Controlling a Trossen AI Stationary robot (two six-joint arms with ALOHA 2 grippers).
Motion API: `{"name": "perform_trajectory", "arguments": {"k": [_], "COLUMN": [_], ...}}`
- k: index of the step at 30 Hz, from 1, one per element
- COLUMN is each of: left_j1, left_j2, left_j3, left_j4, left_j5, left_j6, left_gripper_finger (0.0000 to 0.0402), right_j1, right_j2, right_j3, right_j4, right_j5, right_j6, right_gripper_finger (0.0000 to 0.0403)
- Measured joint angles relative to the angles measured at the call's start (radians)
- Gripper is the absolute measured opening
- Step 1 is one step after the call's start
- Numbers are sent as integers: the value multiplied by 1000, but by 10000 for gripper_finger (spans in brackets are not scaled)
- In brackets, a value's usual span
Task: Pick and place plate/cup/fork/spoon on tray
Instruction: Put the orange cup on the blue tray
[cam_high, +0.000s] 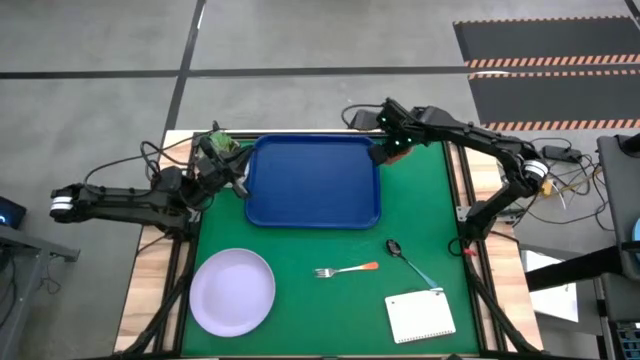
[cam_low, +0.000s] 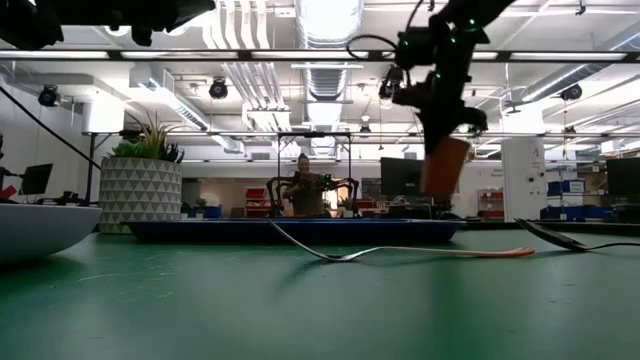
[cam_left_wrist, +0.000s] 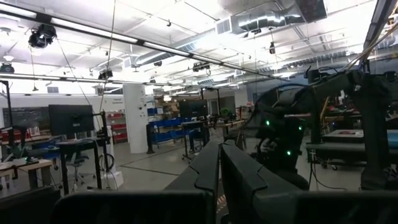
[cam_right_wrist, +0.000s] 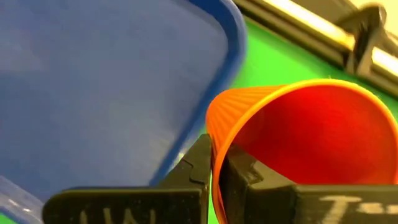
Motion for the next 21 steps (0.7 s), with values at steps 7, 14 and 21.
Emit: {"name": "perform_trajectory", "arguments": {"k": [7,14,21], "left_j1": [0,0,0], "left_j2": [-2,-8,-8], "left_j3": [0,0,0], "left_j4": [1,5,4], "left_j5": [0,-1,-3], "left_j6": [0,0,1], "left_gripper_finger": [0,0,0], "right_j1": [51,67,78], "right_j2": [107,239,346], "right_j3": [142,261,367], "right_j4": [-42,-84,-89], "right_j5": [4,5,12], "right_j6": [-71,-152,-233], "right_gripper_finger": [9,9,9]}}
